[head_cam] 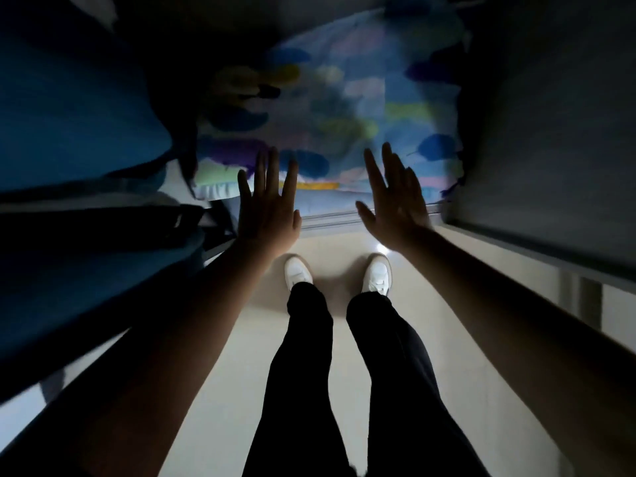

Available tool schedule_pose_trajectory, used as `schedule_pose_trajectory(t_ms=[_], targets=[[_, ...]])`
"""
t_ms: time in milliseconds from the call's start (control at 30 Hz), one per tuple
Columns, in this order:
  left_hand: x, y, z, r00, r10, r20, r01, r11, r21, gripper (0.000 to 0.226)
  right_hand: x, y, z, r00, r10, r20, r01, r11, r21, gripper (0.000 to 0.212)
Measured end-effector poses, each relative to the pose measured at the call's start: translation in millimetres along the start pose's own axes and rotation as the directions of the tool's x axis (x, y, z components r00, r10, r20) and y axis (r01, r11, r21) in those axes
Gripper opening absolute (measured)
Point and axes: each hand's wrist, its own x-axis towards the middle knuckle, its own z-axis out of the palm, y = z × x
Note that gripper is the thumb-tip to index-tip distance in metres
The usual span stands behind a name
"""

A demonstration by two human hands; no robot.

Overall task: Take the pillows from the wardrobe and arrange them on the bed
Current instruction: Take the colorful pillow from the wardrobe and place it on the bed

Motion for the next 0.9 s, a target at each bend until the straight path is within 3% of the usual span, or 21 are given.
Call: schedule_pose_trajectory(t_ms=[133,300,467,600,733,900], targets=[[51.5,-15.7,88.4,0.999,0.025,-0.03,-0.023,0.998,0.063,0.098,44.6,15.9,90.3,1.0,-0.003,0.02,0.006,0.99,-0.141,0.092],[113.4,-38.6,161.5,0.991,0.059,-0.121,-0.045,0.992,0.115,0.125,110.3,47.2,150.9,0.995,-0.046,-0.083,0.021,0.959,-0.282,0.102],[141.1,-44.0,210.8,0.982,0.031,-0.187,-0.005,0.99,0.14,0.101,151.0,77.6,188.9,0.984,-0.087,-0.157,0.021,0.925,-0.38,0.091],[136.4,-40.1,194.3,0.983,0.008,-0.183,0.01,0.995,0.096,0.072,146.7,68.2,174.4,0.989,-0.051,-0.14,-0.003,0.931,-0.364,0.06],[131.8,-35.7,137.9,0.986,-0.006,-0.169,0.014,0.999,0.044,0.06,135.4,49.6,112.4,0.999,0.012,-0.05,-0.027,0.948,-0.318,0.061],[136.1,-42.6,19.8,0.96,0.022,-0.28,-0.031,0.999,-0.029,0.049,131.8,24.8,2.1,0.993,-0.029,-0.111,-0.004,0.959,-0.283,0.058]])
